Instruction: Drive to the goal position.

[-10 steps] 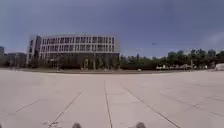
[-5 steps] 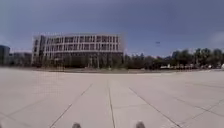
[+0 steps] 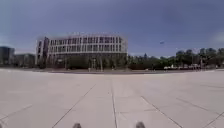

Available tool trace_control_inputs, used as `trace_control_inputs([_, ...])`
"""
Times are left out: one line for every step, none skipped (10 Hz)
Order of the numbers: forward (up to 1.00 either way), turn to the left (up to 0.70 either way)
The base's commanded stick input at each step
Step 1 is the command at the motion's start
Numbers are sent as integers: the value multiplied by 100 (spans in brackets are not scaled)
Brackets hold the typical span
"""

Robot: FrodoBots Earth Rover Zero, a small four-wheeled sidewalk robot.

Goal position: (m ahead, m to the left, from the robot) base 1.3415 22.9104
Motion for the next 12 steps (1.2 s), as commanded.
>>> trace_control_inputs([40,27])
trace_control_inputs([40,27])
trace_control_inputs([40,27])
trace_control_inputs([40,27])
trace_control_inputs([42,28])
trace_control_inputs([45,30])
trace_control_inputs([45,30])
trace_control_inputs([45,30])
trace_control_inputs([45,30])
trace_control_inputs([45,30])
trace_control_inputs([45,30])
trace_control_inputs([45,30])
